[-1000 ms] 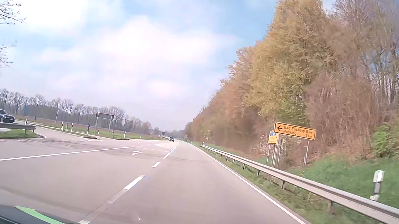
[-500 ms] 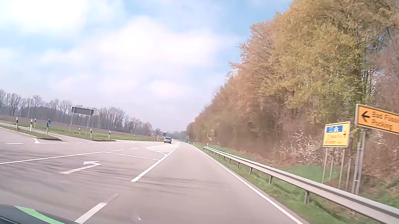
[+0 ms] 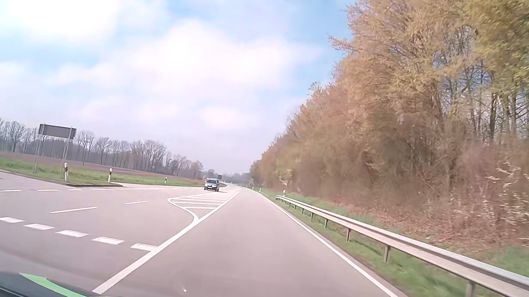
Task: Follow the waypoints while adhering to traffic rules and regulations
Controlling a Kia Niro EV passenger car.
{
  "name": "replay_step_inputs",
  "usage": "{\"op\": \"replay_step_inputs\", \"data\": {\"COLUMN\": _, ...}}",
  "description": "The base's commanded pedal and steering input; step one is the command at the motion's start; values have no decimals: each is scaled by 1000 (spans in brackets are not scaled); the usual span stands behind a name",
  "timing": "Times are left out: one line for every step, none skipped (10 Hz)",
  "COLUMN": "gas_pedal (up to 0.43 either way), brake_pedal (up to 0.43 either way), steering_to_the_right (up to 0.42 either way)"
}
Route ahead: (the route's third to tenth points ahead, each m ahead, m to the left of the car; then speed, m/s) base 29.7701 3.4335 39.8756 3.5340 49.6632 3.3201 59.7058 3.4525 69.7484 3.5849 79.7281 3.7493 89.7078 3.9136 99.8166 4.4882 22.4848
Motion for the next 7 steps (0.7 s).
{"op": "replay_step_inputs", "data": {"gas_pedal": 500, "brake_pedal": 0, "steering_to_the_right": -4}}
{"op": "replay_step_inputs", "data": {"gas_pedal": 500, "brake_pedal": 0, "steering_to_the_right": -4}}
{"op": "replay_step_inputs", "data": {"gas_pedal": 500, "brake_pedal": 0, "steering_to_the_right": -4}}
{"op": "replay_step_inputs", "data": {"gas_pedal": 500, "brake_pedal": 0, "steering_to_the_right": -4}}
{"op": "replay_step_inputs", "data": {"gas_pedal": 500, "brake_pedal": 0, "steering_to_the_right": -4}}
{"op": "replay_step_inputs", "data": {"gas_pedal": 500, "brake_pedal": 0, "steering_to_the_right": -3}}
{"op": "replay_step_inputs", "data": {"gas_pedal": 500, "brake_pedal": 0, "steering_to_the_right": -3}}
